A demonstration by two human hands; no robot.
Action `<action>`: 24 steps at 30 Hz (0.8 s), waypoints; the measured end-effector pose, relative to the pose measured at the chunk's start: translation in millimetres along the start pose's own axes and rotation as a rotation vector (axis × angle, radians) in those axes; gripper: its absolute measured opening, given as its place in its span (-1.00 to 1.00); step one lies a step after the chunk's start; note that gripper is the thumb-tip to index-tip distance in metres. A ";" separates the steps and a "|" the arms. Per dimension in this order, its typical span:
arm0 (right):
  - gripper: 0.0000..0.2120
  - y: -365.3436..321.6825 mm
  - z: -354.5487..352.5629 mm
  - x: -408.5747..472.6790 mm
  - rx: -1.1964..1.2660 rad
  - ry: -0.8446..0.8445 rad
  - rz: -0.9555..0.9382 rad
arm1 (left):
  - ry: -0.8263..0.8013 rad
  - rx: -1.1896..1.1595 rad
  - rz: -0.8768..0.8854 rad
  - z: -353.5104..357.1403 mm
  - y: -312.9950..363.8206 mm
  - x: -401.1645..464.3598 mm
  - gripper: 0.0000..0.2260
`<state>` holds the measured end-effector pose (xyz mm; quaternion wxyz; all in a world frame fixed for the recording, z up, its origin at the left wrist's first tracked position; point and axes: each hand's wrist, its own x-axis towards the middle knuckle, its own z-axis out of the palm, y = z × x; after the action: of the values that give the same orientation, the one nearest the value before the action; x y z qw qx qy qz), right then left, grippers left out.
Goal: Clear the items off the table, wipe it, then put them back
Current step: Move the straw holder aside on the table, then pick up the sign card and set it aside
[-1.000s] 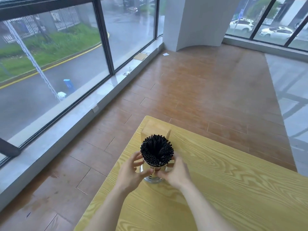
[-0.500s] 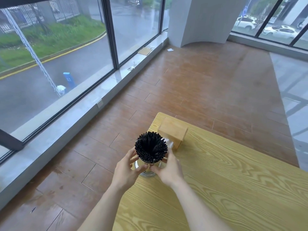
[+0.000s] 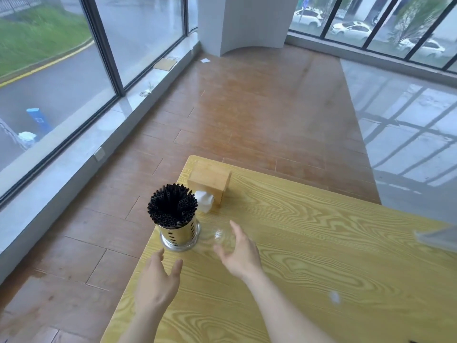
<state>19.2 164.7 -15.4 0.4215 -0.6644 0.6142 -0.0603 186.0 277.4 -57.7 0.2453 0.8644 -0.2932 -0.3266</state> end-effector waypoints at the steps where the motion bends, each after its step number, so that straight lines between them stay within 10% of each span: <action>1: -0.17 11.2 -7.2 -3.5 -0.029 0.013 0.010 | -0.039 0.037 0.044 8.4 4.0 -8.0 -0.44; 10: -0.19 134.2 -103.7 -29.4 -0.190 0.116 0.064 | -0.194 0.356 0.496 94.1 99.5 -59.7 -0.30; 24: -0.21 388.0 -343.2 -84.6 0.029 0.277 0.234 | -0.338 0.459 0.686 334.3 299.5 -206.4 -0.23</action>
<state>-503.1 113.9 -5.7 0.3465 -0.5674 0.7387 -0.1108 -281.5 125.4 -9.2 0.0901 0.6837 -0.6638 -0.2894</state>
